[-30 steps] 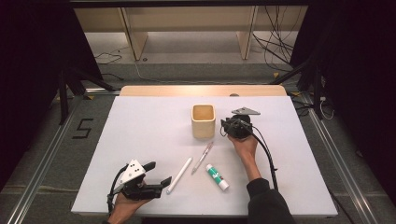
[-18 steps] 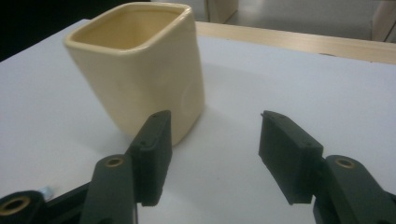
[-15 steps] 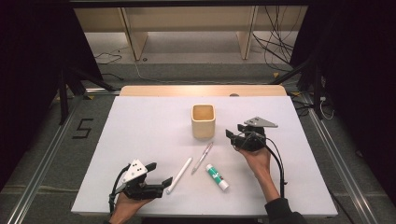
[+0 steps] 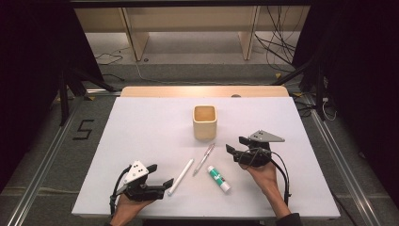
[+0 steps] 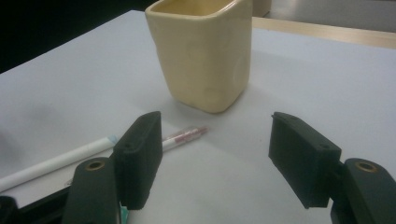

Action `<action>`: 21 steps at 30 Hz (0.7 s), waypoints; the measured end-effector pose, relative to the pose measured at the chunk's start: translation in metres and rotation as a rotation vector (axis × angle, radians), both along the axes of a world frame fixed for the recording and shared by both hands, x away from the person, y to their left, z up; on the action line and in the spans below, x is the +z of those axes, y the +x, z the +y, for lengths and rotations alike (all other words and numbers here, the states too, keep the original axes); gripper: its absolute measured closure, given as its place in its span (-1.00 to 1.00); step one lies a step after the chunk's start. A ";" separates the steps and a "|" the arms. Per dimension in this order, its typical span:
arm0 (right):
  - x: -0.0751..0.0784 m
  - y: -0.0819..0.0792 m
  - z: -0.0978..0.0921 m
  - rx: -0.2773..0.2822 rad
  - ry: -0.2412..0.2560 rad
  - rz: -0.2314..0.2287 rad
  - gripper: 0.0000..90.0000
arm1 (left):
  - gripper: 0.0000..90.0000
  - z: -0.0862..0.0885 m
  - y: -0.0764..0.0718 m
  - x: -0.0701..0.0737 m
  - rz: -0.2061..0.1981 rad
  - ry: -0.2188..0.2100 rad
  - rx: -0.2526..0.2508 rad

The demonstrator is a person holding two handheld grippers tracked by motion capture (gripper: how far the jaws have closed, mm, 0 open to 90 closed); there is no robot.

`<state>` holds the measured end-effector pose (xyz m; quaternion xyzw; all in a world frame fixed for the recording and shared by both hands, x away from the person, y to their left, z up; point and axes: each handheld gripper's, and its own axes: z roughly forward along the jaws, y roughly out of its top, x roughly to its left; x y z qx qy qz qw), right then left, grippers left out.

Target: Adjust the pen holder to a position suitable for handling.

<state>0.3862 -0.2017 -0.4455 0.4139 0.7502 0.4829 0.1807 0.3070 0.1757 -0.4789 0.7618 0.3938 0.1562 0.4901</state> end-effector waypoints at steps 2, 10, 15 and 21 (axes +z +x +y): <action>-0.001 -0.007 -0.003 0.011 0.005 -0.002 -0.24 | -0.64 -0.001 0.001 0.000 0.003 -0.001 -0.001; -0.007 -0.018 -0.008 0.029 0.022 0.019 -0.30 | -0.64 -0.005 0.002 0.000 0.020 0.006 -0.004; -0.007 -0.028 -0.010 0.043 0.029 0.019 -0.34 | -0.64 -0.006 0.003 0.001 0.031 0.007 -0.001; -0.006 -0.037 -0.012 0.040 0.025 0.018 -0.38 | -0.64 -0.009 0.004 0.001 0.044 0.026 -0.002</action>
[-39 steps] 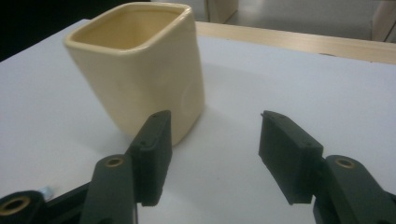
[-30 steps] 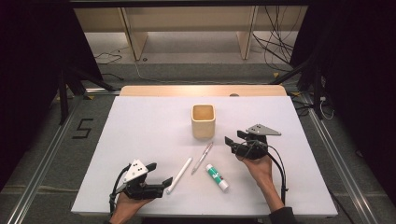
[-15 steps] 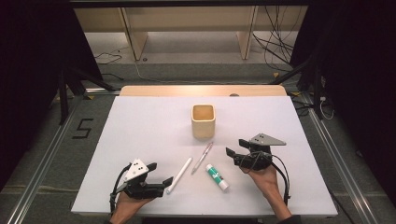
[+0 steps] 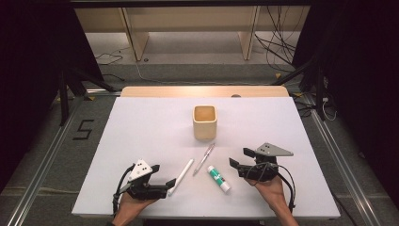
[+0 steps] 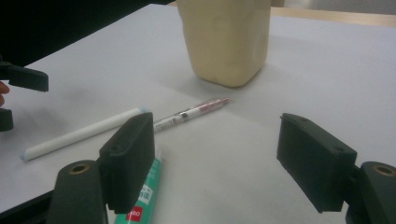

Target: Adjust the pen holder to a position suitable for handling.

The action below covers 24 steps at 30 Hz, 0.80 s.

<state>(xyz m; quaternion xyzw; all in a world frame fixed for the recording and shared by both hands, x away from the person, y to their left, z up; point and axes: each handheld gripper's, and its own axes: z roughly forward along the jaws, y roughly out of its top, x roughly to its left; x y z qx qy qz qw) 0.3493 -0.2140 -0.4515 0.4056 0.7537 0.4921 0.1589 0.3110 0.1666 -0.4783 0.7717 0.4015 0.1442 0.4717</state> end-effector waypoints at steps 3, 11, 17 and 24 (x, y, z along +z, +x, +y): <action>0.000 -0.004 -0.002 0.001 -0.002 -0.002 -0.39 | -0.64 -0.002 0.000 0.000 0.007 0.007 -0.007; -0.005 -0.012 -0.008 0.002 0.006 0.008 -0.41 | -0.64 -0.007 -0.001 0.000 0.025 0.019 -0.017; -0.007 -0.017 -0.010 0.000 -0.006 0.009 -0.42 | -0.64 -0.011 -0.001 -0.001 0.038 0.038 -0.023; -0.007 -0.023 -0.011 -0.006 -0.015 0.009 -0.42 | -0.63 -0.016 0.000 -0.001 0.048 0.058 -0.031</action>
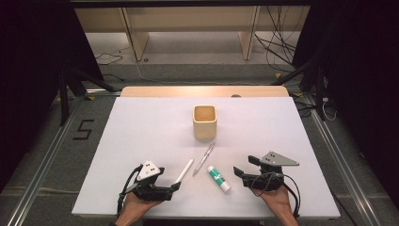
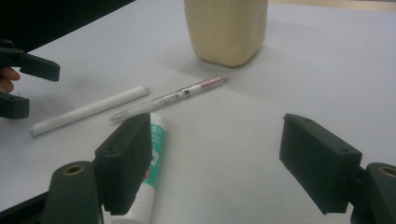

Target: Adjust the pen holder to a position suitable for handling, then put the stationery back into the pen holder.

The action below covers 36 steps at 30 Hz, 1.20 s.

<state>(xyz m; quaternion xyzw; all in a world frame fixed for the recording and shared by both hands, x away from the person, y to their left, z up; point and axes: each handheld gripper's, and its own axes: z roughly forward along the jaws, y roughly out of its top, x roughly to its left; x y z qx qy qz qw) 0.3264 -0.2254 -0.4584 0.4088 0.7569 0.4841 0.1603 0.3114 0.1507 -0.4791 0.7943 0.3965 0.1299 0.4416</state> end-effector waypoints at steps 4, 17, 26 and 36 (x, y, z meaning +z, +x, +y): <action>0.000 -0.004 -0.001 -0.001 0.000 0.005 -0.43 | -0.60 -0.003 0.000 -0.001 0.013 0.011 -0.011; -0.001 -0.011 0.000 0.008 0.001 0.013 -0.51 | -0.46 -0.015 0.001 -0.003 0.060 0.095 -0.002; -0.001 -0.017 0.004 0.015 -0.004 0.008 -0.55 | -0.18 -0.022 -0.001 -0.005 0.058 0.144 0.000; -0.003 -0.021 0.005 0.018 -0.013 0.010 -0.57 | 0.15 -0.025 0.000 -0.007 0.060 0.187 -0.002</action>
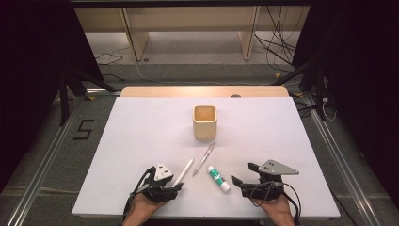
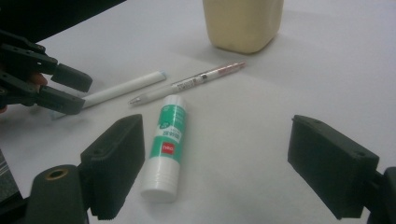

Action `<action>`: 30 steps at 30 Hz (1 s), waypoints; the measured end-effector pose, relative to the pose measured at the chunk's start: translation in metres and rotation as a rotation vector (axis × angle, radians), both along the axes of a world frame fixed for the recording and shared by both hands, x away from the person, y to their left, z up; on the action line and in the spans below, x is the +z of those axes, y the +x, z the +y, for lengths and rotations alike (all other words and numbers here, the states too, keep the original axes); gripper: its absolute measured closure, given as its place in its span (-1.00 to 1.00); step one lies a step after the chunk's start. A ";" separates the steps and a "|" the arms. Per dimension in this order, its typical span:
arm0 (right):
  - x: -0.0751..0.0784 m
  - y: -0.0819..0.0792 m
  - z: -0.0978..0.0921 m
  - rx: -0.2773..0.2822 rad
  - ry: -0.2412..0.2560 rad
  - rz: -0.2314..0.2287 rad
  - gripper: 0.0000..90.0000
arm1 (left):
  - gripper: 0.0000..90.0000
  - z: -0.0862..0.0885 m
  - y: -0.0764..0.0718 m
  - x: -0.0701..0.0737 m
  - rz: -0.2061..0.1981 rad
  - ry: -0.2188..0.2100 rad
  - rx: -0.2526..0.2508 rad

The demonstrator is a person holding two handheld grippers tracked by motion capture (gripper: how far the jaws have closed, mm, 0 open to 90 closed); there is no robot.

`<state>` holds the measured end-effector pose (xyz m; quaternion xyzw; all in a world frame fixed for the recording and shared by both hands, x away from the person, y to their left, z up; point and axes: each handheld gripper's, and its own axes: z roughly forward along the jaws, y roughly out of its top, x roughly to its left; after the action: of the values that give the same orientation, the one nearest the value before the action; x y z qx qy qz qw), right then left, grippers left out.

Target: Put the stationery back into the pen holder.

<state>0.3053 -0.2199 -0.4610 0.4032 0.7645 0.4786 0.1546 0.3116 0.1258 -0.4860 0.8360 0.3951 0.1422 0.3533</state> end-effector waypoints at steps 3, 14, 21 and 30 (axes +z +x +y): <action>0.000 -0.001 0.000 -0.004 -0.001 -0.001 -0.57 | 0.20 -0.002 -0.001 0.000 -0.001 0.009 -0.008; 0.000 -0.003 0.000 0.001 -0.008 -0.001 -0.57 | 0.41 -0.002 0.001 -0.004 0.013 0.032 -0.027; 0.000 -0.004 0.001 0.005 -0.015 -0.003 -0.56 | 0.55 -0.001 0.002 -0.004 0.018 0.026 -0.014; 0.000 -0.005 0.002 0.010 -0.017 -0.005 -0.56 | 0.69 -0.001 0.003 -0.003 0.028 0.019 -0.005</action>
<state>0.3002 -0.2182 -0.4607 0.3967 0.7701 0.4741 0.1576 0.3144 0.1246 -0.4890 0.8422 0.3966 0.1334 0.3401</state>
